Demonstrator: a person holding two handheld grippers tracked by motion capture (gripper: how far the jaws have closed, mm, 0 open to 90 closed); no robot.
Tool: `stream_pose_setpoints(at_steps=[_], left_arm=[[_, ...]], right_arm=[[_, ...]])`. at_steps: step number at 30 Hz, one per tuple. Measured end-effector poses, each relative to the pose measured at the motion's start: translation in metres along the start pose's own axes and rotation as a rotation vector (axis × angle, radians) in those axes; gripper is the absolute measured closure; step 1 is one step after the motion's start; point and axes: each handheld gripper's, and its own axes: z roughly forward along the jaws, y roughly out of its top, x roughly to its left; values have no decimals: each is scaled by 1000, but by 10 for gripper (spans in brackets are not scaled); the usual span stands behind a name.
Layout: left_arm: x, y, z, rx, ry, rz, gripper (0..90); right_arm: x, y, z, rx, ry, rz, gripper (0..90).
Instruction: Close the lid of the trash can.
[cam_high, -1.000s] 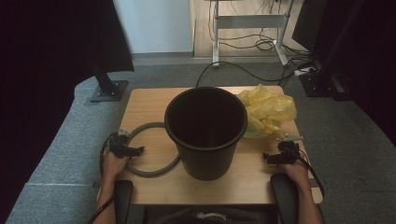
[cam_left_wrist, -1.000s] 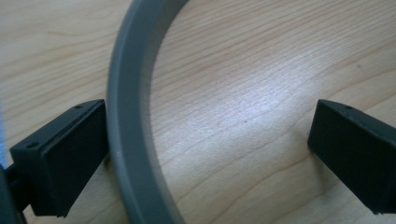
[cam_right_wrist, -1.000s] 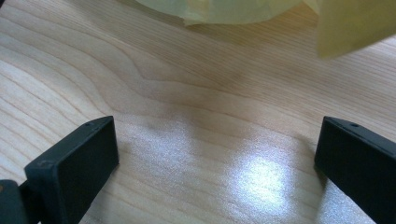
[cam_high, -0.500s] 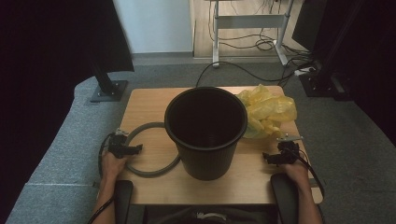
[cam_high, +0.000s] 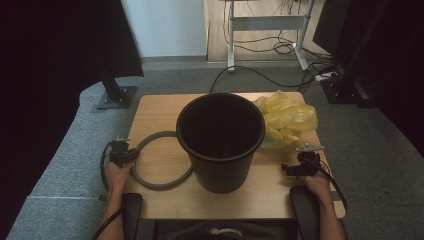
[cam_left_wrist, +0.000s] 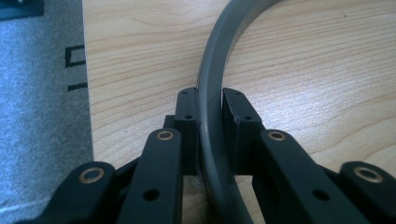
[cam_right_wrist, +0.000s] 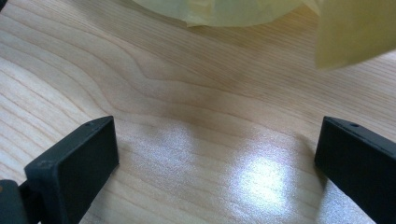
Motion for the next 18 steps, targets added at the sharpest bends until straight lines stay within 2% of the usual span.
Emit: stream_pose_setpoints(at_steps=[4,6,11,18], left_arm=[[0,3,0,19,2,-7,781],[3,2,0,15,-19,-27,785],[6,2,-1,17,-42,-46,788],[13,5,-8,17,-100,-91,791]], right_arm=[[0,0,0,0,0,0,0],[0,0,0,0,0,0,0],[0,0,0,0,0,0,0],[0,0,0,0,0,0,0]])
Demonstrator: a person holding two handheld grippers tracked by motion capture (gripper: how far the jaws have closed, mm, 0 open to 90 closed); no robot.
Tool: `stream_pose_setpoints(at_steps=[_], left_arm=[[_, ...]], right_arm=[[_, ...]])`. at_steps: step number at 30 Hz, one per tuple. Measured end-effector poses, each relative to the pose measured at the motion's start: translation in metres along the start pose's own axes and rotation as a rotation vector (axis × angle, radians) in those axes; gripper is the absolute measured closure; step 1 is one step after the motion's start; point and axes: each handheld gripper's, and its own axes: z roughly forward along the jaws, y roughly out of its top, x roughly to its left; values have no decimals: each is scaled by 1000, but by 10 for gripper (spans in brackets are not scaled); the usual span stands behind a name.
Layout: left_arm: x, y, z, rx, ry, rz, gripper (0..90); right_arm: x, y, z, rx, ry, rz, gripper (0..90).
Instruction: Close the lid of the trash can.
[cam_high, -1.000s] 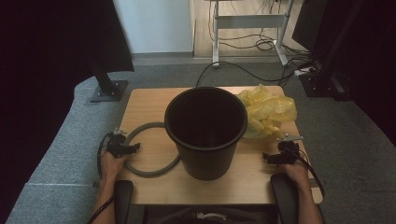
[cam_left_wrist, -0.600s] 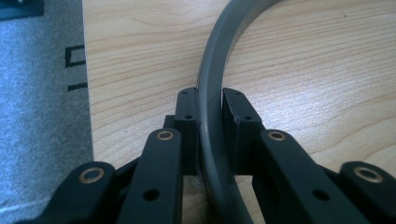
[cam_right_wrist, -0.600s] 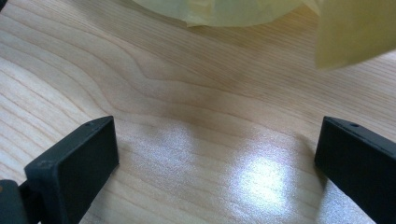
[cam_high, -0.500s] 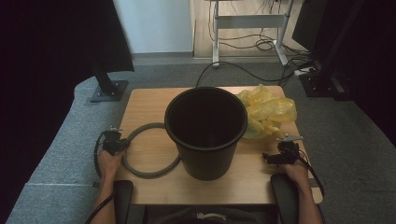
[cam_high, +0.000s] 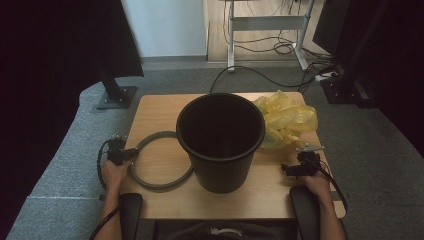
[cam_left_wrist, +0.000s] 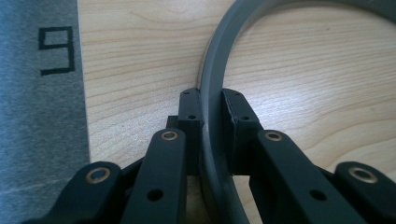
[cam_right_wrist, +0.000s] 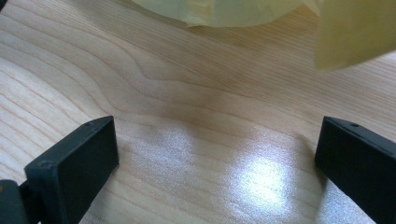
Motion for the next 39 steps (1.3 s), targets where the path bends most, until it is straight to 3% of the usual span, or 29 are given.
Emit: stream_pose_setpoints(at_steps=[6,26,39], left_arm=[[4,6,-11,-3,-43,-16,792],[6,34,-53,16,-103,-12,792],[7,57,-87,34,-109,-11,791]], right_arm=[[0,0,0,0,0,0,0],[0,0,0,0,-1,0,0],[0,0,0,0,-1,0,0]])
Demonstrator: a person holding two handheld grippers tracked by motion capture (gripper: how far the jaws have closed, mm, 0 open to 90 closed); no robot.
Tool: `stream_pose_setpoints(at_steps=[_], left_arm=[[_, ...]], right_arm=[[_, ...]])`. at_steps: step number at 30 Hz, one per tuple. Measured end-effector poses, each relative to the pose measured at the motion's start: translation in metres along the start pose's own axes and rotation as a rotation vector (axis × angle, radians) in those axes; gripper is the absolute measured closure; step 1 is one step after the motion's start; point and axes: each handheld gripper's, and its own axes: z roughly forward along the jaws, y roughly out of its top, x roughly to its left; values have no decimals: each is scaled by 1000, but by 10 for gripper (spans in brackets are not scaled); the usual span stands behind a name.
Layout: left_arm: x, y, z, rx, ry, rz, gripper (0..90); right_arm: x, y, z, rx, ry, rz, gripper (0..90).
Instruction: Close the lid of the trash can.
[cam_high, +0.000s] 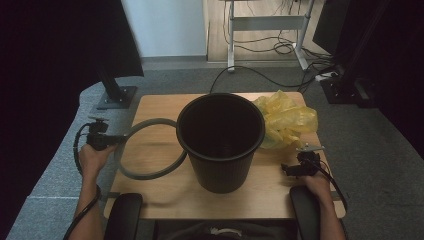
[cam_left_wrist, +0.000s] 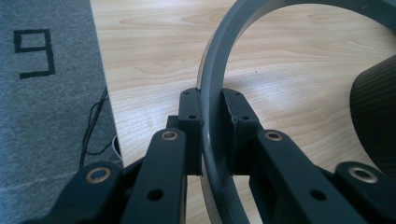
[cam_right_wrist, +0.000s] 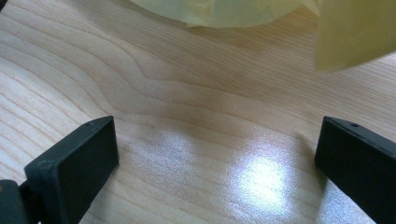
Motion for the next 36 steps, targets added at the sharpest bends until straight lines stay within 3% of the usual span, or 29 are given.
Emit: stream_pose_setpoints(at_steps=[36], left_arm=[[-12,44,-83,1,-23,-8,791]], right_arm=[[0,0,0,0,1,-3,0]])
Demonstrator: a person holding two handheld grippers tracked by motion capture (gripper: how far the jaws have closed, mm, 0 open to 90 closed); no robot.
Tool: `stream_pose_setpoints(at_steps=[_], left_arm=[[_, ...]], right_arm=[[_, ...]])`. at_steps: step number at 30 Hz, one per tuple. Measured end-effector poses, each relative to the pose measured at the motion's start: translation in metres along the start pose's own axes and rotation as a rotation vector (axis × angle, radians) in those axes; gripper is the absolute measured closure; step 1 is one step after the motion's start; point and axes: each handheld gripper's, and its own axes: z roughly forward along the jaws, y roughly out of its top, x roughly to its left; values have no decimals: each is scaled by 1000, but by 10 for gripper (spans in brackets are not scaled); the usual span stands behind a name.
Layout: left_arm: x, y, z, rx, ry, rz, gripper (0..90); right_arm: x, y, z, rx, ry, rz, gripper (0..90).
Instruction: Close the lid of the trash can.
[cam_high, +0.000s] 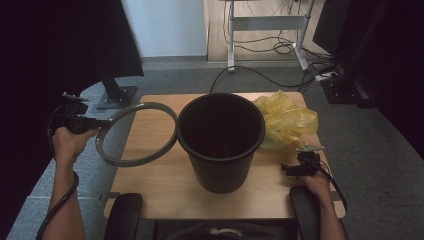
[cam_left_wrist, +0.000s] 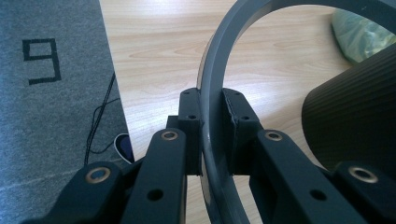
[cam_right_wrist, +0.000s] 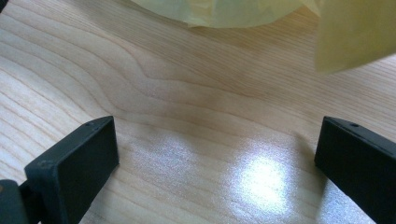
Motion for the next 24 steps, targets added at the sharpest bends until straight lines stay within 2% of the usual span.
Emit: stream_pose_setpoints(at_steps=[10,16,20,24], left_arm=[[-5,12,-27,-29,7,-3,791],[-12,19,-45,-56,8,10,790],[-19,25,-51,-65,0,26,791],[-27,30,-50,-69,-10,43,790]], right_arm=[[0,0,0,0,1,1,0],[0,0,0,0,1,0,0],[0,0,0,0,1,0,0],[0,0,0,-1,2,0,0]])
